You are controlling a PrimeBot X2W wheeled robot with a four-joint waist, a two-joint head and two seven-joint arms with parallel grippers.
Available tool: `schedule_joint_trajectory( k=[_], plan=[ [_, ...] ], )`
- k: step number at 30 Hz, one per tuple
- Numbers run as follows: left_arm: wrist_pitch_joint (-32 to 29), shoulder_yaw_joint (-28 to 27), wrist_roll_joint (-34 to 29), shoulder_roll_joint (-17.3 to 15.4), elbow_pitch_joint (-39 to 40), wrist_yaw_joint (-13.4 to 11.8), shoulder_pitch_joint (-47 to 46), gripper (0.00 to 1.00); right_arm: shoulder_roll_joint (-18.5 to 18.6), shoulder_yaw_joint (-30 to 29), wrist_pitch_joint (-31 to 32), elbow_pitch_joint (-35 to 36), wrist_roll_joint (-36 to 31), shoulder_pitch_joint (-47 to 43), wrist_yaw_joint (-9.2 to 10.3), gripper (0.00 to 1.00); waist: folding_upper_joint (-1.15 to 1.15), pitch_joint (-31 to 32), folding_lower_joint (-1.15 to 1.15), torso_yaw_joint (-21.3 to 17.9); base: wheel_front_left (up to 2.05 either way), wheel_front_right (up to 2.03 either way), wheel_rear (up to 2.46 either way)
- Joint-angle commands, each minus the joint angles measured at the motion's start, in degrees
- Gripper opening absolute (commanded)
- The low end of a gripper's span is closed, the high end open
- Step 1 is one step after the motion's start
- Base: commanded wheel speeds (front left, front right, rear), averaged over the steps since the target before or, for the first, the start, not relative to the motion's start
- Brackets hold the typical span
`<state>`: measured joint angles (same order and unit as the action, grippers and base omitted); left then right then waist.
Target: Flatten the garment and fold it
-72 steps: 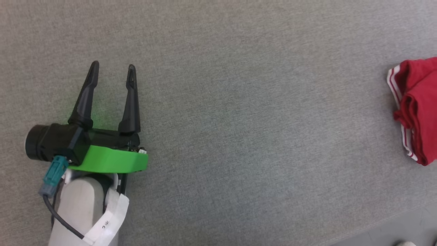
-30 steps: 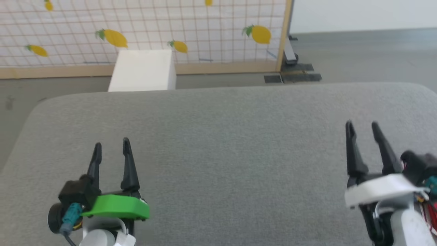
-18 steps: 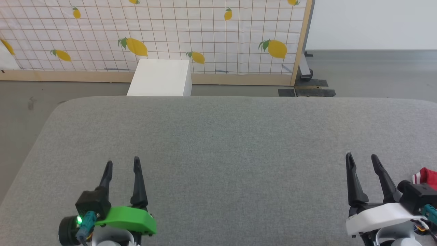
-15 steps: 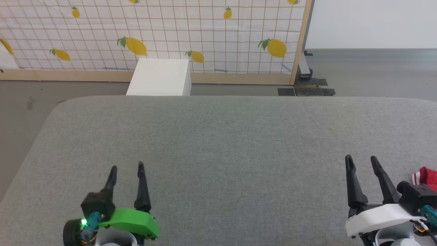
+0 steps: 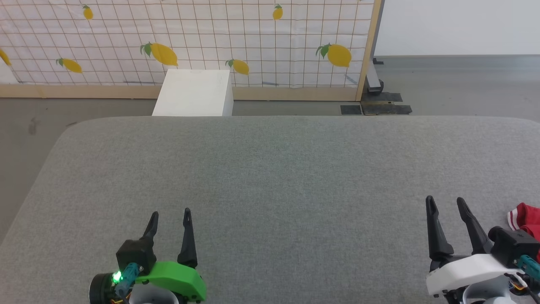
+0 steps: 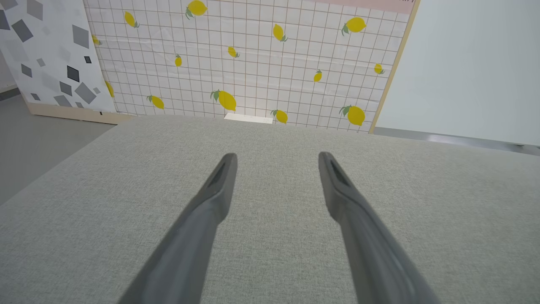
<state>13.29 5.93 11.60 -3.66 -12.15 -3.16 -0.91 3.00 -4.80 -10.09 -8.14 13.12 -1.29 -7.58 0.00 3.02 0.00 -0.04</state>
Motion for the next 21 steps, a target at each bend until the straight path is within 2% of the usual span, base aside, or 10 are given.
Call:
schedule_joint_trajectory(
  k=[1, 4, 5, 21],
  plan=[
    [0.52, -0.06, -0.35, -0.12, -0.04, -0.18, -0.66, 1.0, -0.12, 0.02, -0.25, -0.24, -0.2, 0.04, 0.09, 1.0, 0.0, 0.0, 0.0, 0.02, 0.0, 0.0, 0.0],
    [0.66, -0.06, 0.06, -0.13, 0.05, -0.1, -0.68, 1.0, -0.12, 0.16, -0.37, -0.42, -0.11, 0.1, 0.09, 1.0, 0.0, 0.01, 0.0, 0.03, 0.0, 0.0, 0.0],
    [0.43, 0.01, 0.2, -0.01, 0.0, 0.01, -0.01, 0.0, 0.0, 0.11, -0.02, -0.33, 0.0, 0.0, 0.0, 0.0, 0.0, 0.0, 0.0, 0.03, 0.0, 0.0, 0.0],
    [-0.93, -0.51, -0.92, 0.08, 1.16, 0.34, 0.1, 0.0, 0.01, 0.56, 0.98, 0.52, -1.27, 0.13, 0.01, 0.0, 0.0, -0.31, 0.0, 0.02, 0.0, 0.0, 0.0]
  ],
)
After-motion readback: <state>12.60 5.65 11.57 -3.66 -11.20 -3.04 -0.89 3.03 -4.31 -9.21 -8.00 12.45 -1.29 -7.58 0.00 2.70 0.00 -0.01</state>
